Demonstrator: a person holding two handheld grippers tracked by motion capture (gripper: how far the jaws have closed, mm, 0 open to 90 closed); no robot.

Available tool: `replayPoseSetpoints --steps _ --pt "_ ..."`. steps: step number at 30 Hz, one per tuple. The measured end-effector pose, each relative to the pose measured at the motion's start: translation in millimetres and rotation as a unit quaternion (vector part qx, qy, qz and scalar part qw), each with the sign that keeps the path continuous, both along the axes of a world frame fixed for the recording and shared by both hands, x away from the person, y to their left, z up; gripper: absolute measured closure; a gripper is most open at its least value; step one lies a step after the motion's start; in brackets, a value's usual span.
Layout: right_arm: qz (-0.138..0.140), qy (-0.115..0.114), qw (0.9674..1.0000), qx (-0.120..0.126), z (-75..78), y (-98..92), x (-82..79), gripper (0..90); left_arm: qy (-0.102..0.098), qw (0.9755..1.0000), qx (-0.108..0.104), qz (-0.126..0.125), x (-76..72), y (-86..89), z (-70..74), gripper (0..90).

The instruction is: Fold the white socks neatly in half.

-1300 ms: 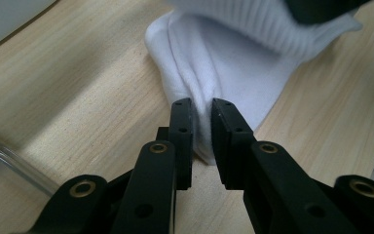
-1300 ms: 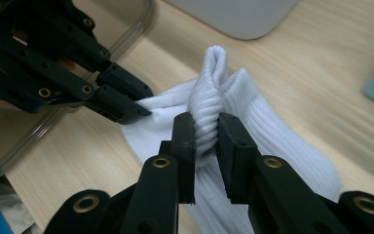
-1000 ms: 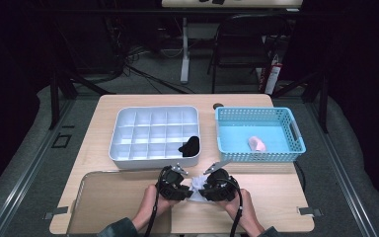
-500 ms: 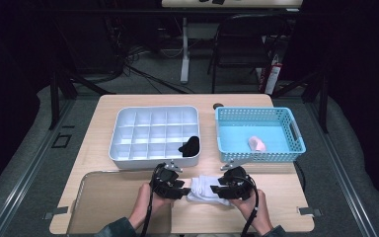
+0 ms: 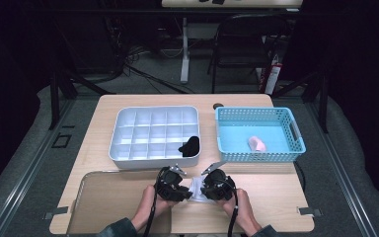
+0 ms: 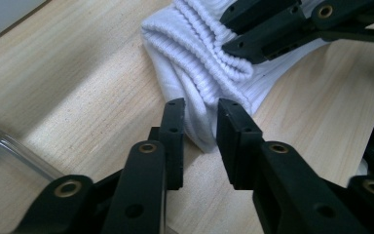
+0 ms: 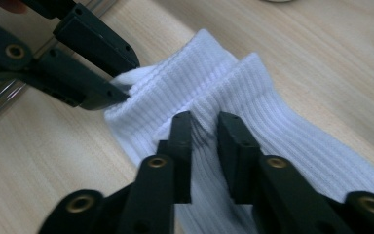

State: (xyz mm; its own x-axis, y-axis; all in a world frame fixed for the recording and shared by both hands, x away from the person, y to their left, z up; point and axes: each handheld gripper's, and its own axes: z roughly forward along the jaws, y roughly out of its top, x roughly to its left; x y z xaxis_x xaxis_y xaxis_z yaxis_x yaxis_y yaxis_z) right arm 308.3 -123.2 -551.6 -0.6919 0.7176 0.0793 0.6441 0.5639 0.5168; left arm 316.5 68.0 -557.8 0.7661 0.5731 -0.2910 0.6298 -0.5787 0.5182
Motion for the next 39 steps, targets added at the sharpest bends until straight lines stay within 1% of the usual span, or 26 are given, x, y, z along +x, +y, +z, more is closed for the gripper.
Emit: replayPoseSetpoints --steps 1,2,3,4,5,7,8,9,12,14,15,16,17,19,22,24,25,27,29,31,34,35,36,37,38,39 --pt "-0.001 0.002 1.0000 -0.005 1.2 -0.3 0.5 85.1 0.001 1.0000 -0.001 0.002 -0.1 -0.2 -0.2 75.5" --pt "0.002 0.002 1.0000 0.001 0.8 -1.2 1.0 86.0 0.002 1.0000 -0.001 0.002 -0.1 -0.4 -0.5 76.5" --pt "0.002 0.007 1.0000 0.000 1.5 -2.5 1.5 86.7 0.001 1.0000 0.000 0.002 -0.2 -0.8 -0.8 77.0" --pt "-0.001 0.009 1.0000 0.002 2.3 -3.8 1.7 87.1 0.000 1.0000 0.000 0.003 -0.3 -1.1 -0.9 77.3" --pt "-0.003 0.008 0.9999 0.007 2.9 -4.5 1.7 87.3 -0.001 1.0000 0.002 0.001 -0.2 -1.2 -0.8 77.5" --pt "-0.007 0.004 0.9999 0.014 5.1 -5.6 1.6 87.5 -0.006 1.0000 0.000 0.004 -1.0 -0.6 0.0 77.5" --pt "-0.006 0.007 0.9998 0.018 7.6 -6.6 1.4 87.5 -0.008 1.0000 0.001 0.002 -1.0 -0.2 0.7 77.6" --pt "-0.007 0.004 0.9997 0.022 10.4 -8.1 0.8 87.6 -0.008 1.0000 0.001 0.001 -0.8 -0.1 0.7 77.6" --pt "-0.005 -0.007 0.9991 0.041 20.1 -12.1 -1.9 87.6 -0.006 1.0000 -0.001 0.004 -0.9 -0.4 0.0 77.5" --pt "-0.003 -0.009 0.9983 0.057 26.8 -14.7 -3.6 87.6 -0.007 1.0000 0.000 0.003 -0.7 -0.4 0.0 77.6" --pt "-0.004 -0.014 0.9977 0.066 29.7 -15.3 -4.9 87.6 -0.007 1.0000 -0.001 0.004 -0.6 -0.8 -0.4 77.6" --pt "-0.001 -0.015 0.9971 0.075 32.7 -16.0 -6.3 87.5 -0.007 1.0000 -0.001 0.004 -0.4 -1.1 -0.8 77.6" --pt "0.002 -0.020 0.9967 0.078 34.8 -16.4 -7.3 87.5 -0.006 1.0000 -0.001 0.004 -0.5 -1.6 -1.1 77.6" --pt "0.006 -0.021 0.9954 0.093 36.9 -16.7 -8.6 87.5 -0.006 1.0000 -0.002 0.004 -1.0 -2.2 -1.5 77.6" --pt "0.015 -0.011 0.9961 0.086 32.6 -13.4 -7.7 87.4 -0.005 1.0000 -0.001 0.004 -0.8 -2.5 -2.0 77.6" --pt "0.024 0.005 0.9971 0.073 23.9 -8.2 -5.3 87.3 -0.005 1.0000 -0.002 0.005 -1.2 -2.7 -2.1 77.5" --pt "0.022 0.009 0.9974 0.068 18.9 -5.4 -4.8 87.3 -0.005 1.0000 -0.003 0.004 -1.3 -2.8 -2.2 77.5" --pt "0.026 0.018 0.9984 0.048 9.0 -0.7 -1.5 87.0 -0.005 1.0000 -0.001 0.006 -1.1 -3.1 -2.5 77.6" --pt "0.023 0.027 0.9984 0.043 2.0 1.7 0.4 87.0 -0.005 1.0000 0.001 0.005 -1.1 -4.3 -3.5 77.7" --pt "0.024 0.026 0.9987 0.037 1.8 2.2 0.6 86.7 -0.007 1.0000 0.003 0.003 -1.3 -4.3 -3.2 77.5" --pt "0.024 0.024 0.9986 0.040 1.2 1.3 0.6 85.2 -0.007 1.0000 0.006 0.000 -1.6 -3.7 -1.2 75.3" --pt "0.023 0.023 0.9987 0.039 1.9 0.5 0.5 83.3 -0.008 1.0000 0.004 0.002 -2.0 -3.3 0.5 74.4" --pt "0.023 0.018 0.9987 0.041 2.8 -0.7 0.4 82.4 -0.013 0.9999 0.006 -0.003 -1.9 -2.5 3.6 74.3" --pt "0.023 0.018 0.9985 0.047 3.6 -1.6 0.0 81.9 -0.019 0.9998 0.002 0.002 -2.6 -1.7 7.4 73.5" --pt "0.026 0.014 0.9985 0.046 4.8 -3.0 -0.2 80.5 -0.027 0.9996 -0.001 0.003 -2.8 -0.3 11.4 72.7" --pt "0.023 0.014 0.9984 0.050 6.0 -4.1 -0.7 77.5 -0.033 0.9994 -0.004 0.004 -2.8 0.9 15.0 72.4"
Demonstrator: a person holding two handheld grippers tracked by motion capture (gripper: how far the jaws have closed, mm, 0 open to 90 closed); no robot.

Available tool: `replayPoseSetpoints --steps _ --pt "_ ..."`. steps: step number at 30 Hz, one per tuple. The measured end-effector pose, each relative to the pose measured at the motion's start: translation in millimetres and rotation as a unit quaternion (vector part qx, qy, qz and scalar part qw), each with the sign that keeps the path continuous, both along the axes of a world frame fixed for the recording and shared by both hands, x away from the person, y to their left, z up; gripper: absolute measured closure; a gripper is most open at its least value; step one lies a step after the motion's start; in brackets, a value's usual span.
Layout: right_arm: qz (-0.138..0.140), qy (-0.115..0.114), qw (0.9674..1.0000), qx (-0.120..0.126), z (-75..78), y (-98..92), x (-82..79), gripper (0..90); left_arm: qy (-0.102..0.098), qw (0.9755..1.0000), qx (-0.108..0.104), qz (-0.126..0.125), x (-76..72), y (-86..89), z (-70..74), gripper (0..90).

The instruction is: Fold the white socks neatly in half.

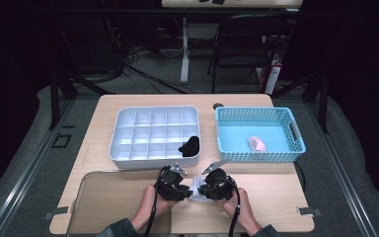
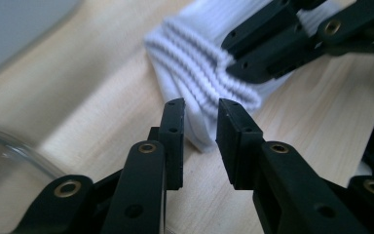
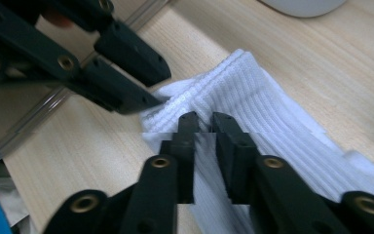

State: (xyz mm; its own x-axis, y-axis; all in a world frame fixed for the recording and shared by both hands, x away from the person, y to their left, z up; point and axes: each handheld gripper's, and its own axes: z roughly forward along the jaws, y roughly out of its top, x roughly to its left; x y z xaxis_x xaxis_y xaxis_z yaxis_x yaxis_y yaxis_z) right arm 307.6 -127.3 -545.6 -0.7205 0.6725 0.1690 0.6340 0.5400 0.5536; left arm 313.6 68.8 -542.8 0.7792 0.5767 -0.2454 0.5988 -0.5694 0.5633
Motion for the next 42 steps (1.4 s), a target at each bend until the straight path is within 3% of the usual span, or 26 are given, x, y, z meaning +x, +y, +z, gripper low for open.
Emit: replayPoseSetpoints --steps 6,11,15,20,25,30,36,42 --pt "-0.013 -0.012 0.9996 0.020 15.4 -13.6 -5.5 65.3 -0.010 0.9996 -0.021 0.017 5.7 1.9 6.9 64.8" --pt "-0.065 -0.027 0.9973 0.021 24.9 -45.8 -16.7 58.6 -0.003 0.9995 -0.022 0.023 4.5 -6.0 3.4 54.7" --pt "-0.118 -0.015 0.9929 0.012 19.6 -68.9 -19.6 56.9 0.001 0.9995 -0.015 0.029 4.2 -10.2 0.7 47.5" --pt "-0.150 0.019 0.9880 0.030 8.3 -82.1 -17.7 55.6 0.024 0.9990 -0.011 0.037 5.1 -12.1 -5.9 43.3" --pt "-0.143 0.061 0.9876 0.020 -5.2 -79.3 -13.6 57.4 0.032 0.9990 0.003 0.030 4.8 -13.0 -10.2 48.4" --pt "-0.136 0.070 0.9882 -0.012 -10.6 -71.9 -13.6 64.2 0.037 0.9990 0.004 0.026 4.1 -13.7 -14.0 54.5" --pt "-0.130 0.076 0.9886 0.003 -12.6 -73.7 -11.1 73.1 0.050 0.9985 0.000 0.023 5.3 -11.6 -17.2 62.7" --pt "-0.131 0.094 0.9864 0.032 -13.9 -78.4 -6.9 83.3 0.048 0.9986 -0.001 0.020 4.4 -11.8 -19.3 68.3"
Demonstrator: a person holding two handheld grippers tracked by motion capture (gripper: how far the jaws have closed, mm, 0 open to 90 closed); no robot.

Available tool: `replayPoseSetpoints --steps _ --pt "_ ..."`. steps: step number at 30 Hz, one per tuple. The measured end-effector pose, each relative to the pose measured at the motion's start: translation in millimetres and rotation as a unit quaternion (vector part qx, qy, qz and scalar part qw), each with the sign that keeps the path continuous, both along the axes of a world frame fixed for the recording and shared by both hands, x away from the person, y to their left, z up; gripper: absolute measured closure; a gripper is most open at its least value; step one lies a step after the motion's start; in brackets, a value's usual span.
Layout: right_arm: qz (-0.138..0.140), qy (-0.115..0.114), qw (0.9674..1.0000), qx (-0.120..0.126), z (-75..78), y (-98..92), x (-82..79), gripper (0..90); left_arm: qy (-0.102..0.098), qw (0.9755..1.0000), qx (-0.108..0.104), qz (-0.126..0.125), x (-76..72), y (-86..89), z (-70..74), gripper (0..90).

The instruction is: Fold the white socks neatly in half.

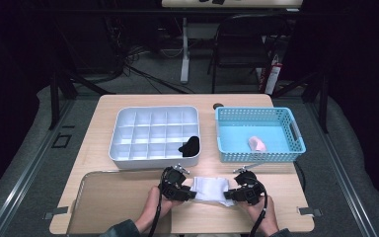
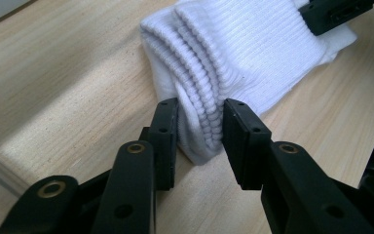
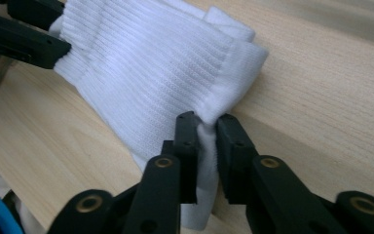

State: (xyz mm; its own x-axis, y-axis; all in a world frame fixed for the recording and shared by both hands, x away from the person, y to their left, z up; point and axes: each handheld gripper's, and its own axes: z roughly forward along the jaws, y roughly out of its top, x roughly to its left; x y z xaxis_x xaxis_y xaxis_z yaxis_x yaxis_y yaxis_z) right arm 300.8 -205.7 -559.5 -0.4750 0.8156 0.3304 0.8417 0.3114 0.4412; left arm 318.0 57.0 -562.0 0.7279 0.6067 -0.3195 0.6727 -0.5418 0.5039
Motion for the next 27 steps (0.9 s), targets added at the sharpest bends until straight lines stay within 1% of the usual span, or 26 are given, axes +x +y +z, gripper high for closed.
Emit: replayPoseSetpoints --steps 3,4,5,7,8,10,13,14,17,19,22,24,25,27 --pt "-0.005 0.003 1.0000 0.006 1.4 -2.2 0.9 84.3 -0.008 0.9999 -0.007 0.002 -1.9 0.1 -0.8 71.5" --pt "-0.004 0.004 1.0000 0.005 2.1 -2.4 0.8 84.4 -0.012 0.9999 -0.010 0.007 -3.4 -0.4 -1.1 72.5" --pt "-0.007 0.000 0.9999 0.011 3.3 -3.0 -0.1 84.6 -0.014 0.9998 -0.011 0.007 -4.0 -0.6 -1.3 73.1" --pt "-0.006 -0.010 0.9998 0.016 8.7 -4.0 -1.8 84.6 -0.013 0.9998 -0.014 0.008 -4.3 -0.9 -1.7 73.7" --pt "-0.008 -0.016 0.9995 0.027 11.6 -5.0 -2.2 84.7 -0.013 0.9998 -0.015 0.008 -4.3 -1.0 -1.8 73.8" --pt "-0.008 -0.027 0.9988 0.039 16.9 -5.9 -2.7 84.8 -0.011 0.9998 -0.015 0.010 -4.3 -0.7 -1.7 73.9" --pt "-0.003 -0.034 0.9984 0.046 23.1 -5.4 -5.1 84.9 -0.006 0.9997 -0.017 0.015 -4.3 -0.3 -1.7 73.7" --pt "0.003 -0.036 0.9982 0.048 25.0 -4.5 -6.1 84.9 -0.007 0.9997 -0.017 0.016 -4.4 -0.5 -1.7 73.5" --pt "0.010 -0.050 0.9971 0.056 30.2 0.2 -7.6 85.0 -0.007 0.9997 -0.018 0.017 -4.2 -0.8 -2.0 73.1" --pt "0.011 -0.058 0.9966 0.057 32.2 6.1 -8.1 84.9 -0.006 0.9997 -0.018 0.017 -4.1 -0.7 -2.2 73.1" --pt "0.022 -0.067 0.9961 0.052 34.0 16.5 -8.8 84.9 -0.004 0.9996 -0.019 0.018 -4.0 -0.2 -2.2 73.2" --pt "0.029 -0.069 0.9960 0.048 34.8 22.3 -8.5 85.0 -0.003 0.9996 -0.020 0.019 -3.9 -0.1 -2.4 73.3" --pt "0.032 -0.071 0.9956 0.053 34.9 25.0 -8.3 85.0 -0.003 0.9996 -0.020 0.019 -3.9 -0.1 -2.5 73.3" --pt "0.043 -0.073 0.9951 0.051 35.3 32.2 -7.7 85.0 -0.003 0.9996 -0.020 0.019 -3.8 -0.1 -2.5 73.2"
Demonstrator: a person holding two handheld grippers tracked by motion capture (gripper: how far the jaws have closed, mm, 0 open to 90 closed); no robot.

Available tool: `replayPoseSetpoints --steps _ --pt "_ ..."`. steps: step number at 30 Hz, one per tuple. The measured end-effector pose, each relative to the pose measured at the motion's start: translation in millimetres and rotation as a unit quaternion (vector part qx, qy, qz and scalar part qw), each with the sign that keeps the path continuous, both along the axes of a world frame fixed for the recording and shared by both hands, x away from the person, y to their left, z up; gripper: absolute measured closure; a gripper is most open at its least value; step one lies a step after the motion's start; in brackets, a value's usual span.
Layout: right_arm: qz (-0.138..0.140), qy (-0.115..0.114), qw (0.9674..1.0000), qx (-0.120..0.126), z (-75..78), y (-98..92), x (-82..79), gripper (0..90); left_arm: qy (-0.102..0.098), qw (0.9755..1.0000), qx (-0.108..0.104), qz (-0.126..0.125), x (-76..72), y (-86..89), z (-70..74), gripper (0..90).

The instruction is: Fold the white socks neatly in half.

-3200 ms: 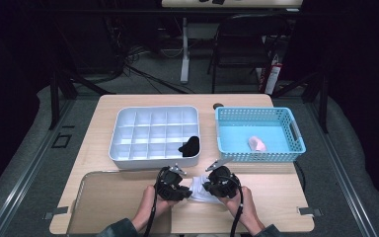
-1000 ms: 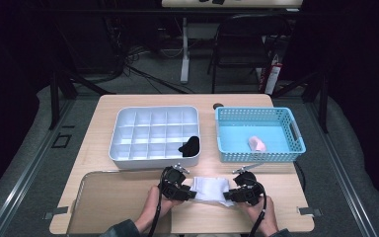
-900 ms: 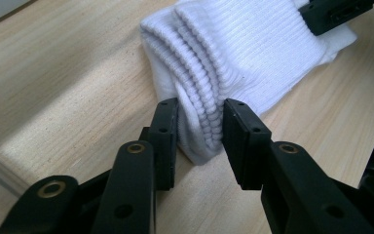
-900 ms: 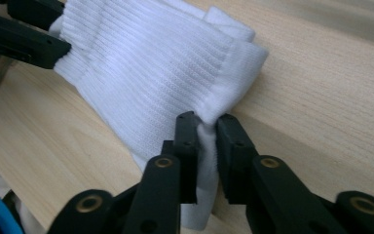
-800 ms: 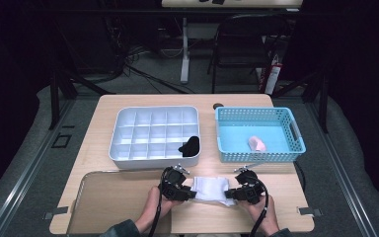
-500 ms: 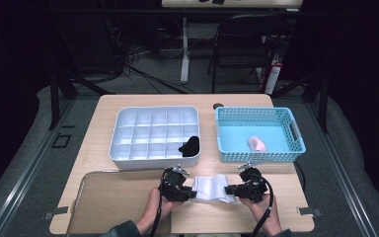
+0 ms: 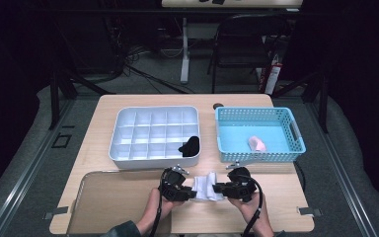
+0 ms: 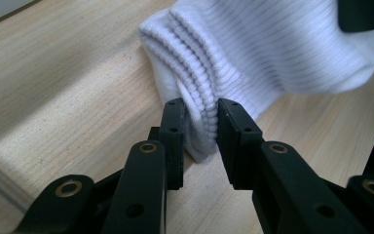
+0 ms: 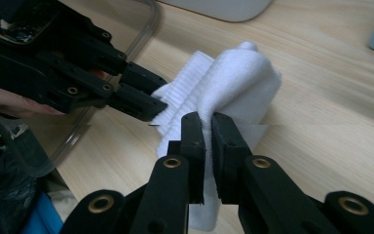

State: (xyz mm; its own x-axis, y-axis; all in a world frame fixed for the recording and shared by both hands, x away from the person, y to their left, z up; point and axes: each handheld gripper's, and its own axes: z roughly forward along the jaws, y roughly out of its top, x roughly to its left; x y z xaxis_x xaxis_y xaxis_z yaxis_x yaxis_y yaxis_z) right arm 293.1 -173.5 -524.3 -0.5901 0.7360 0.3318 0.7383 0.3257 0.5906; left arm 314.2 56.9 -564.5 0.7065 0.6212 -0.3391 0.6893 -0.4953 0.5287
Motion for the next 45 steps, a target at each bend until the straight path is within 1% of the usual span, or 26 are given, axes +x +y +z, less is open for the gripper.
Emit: replayPoseSetpoints --steps 3,6,7,8,12,13,14,15,17,20,21,24,26,27,29,32,34,35,37,39,41,43,45 --pt "0.015 -0.006 0.9998 -0.007 -2.0 12.0 2.3 85.0 0.001 1.0000 0.000 0.000 0.2 0.4 -0.1 73.2" --pt "0.026 0.001 0.9996 -0.011 -7.2 19.2 5.0 84.8 0.002 1.0000 0.000 -0.003 0.9 1.0 -0.3 73.3" --pt "0.029 -0.001 0.9995 -0.015 -9.5 21.3 5.3 84.7 0.004 1.0000 -0.001 -0.002 0.9 0.8 -0.5 73.3" --pt "0.034 0.003 0.9992 -0.022 -11.0 23.0 5.9 84.6 0.004 1.0000 -0.001 -0.002 1.0 0.6 -0.7 73.2" --pt "0.032 0.007 0.9992 -0.025 -14.9 25.2 7.0 84.5 0.007 1.0000 0.001 -0.006 1.4 1.0 -1.3 73.1" --pt "0.037 0.008 0.9990 -0.023 -15.8 25.2 7.5 84.4 0.008 1.0000 0.002 -0.006 1.5 1.2 -1.4 73.0" --pt "0.038 0.010 0.9989 -0.028 -16.2 26.1 7.5 84.3 0.008 0.9999 0.002 -0.006 1.4 1.2 -1.6 73.0" --pt "0.036 0.007 0.9989 -0.028 -17.4 27.3 7.2 84.2 0.008 0.9999 0.003 -0.007 1.4 1.1 -1.6 73.0" --pt "0.040 0.003 0.9985 -0.039 -18.9 30.0 6.7 83.9 0.009 0.9999 0.001 -0.006 1.5 1.1 -2.1 72.7" --pt "0.039 -0.015 0.9976 -0.055 -20.4 34.4 4.3 83.8 0.015 0.9998 0.001 -0.010 2.7 2.2 -2.4 71.8" --pt "0.039 -0.021 0.9972 -0.060 -20.9 35.1 3.7 83.8 0.015 0.9998 0.004 -0.015 3.8 2.8 -2.0 71.5" --pt "0.038 -0.026 0.9968 -0.065 -21.2 36.8 2.3 83.8 0.018 0.9997 0.005 -0.015 5.6 4.2 -0.4 68.4" --pt "0.041 -0.031 0.9961 -0.071 -21.2 37.4 1.9 83.8 0.016 0.9998 0.002 -0.009 7.1 6.1 3.1 65.0" --pt "0.038 -0.031 0.9964 -0.070 -21.5 38.0 1.7 83.9 0.013 0.9999 -0.001 -0.006 7.9 7.0 5.2 64.7" --pt "0.041 -0.029 0.9962 -0.071 -21.4 38.2 1.7 84.0 0.008 0.9999 -0.010 0.002 9.8 9.3 10.4 63.8" --pt "0.040 -0.031 0.9955 -0.080 -21.4 38.9 1.6 84.3 0.001 0.9998 -0.019 0.010 12.9 11.4 17.7 58.4" --pt "0.042 -0.029 0.9957 -0.078 -21.8 39.5 1.7 84.4 -0.002 0.9996 -0.026 0.015 14.6 11.6 21.2 54.1" --pt "0.037 -0.029 0.9960 -0.076 -22.6 40.0 1.8 84.4 -0.003 0.9994 -0.030 0.019 15.9 11.1 21.9 51.9" --pt "0.036 -0.026 0.9962 -0.074 -23.0 40.6 2.1 84.5 -0.004 0.9993 -0.032 0.019 18.8 9.0 22.5 47.5" --pt "0.039 -0.026 0.9958 -0.079 -23.1 40.7 2.8 84.5 -0.004 0.9991 -0.035 0.023 21.1 6.7 22.5 42.6" --pt "0.040 -0.026 0.9959 -0.078 -23.7 41.2 3.1 84.5 -0.006 0.9990 -0.038 0.025 23.2 4.2 22.5 38.6" --pt "0.038 -0.026 0.9963 -0.072 -24.5 42.7 3.0 84.6 -0.009 0.9987 -0.040 0.028 25.0 2.5 23.1 36.1" --pt "0.041 -0.028 0.9959 -0.076 -24.6 44.0 3.3 84.6 -0.009 0.9980 -0.049 0.038 25.7 0.0 23.5 35.2"
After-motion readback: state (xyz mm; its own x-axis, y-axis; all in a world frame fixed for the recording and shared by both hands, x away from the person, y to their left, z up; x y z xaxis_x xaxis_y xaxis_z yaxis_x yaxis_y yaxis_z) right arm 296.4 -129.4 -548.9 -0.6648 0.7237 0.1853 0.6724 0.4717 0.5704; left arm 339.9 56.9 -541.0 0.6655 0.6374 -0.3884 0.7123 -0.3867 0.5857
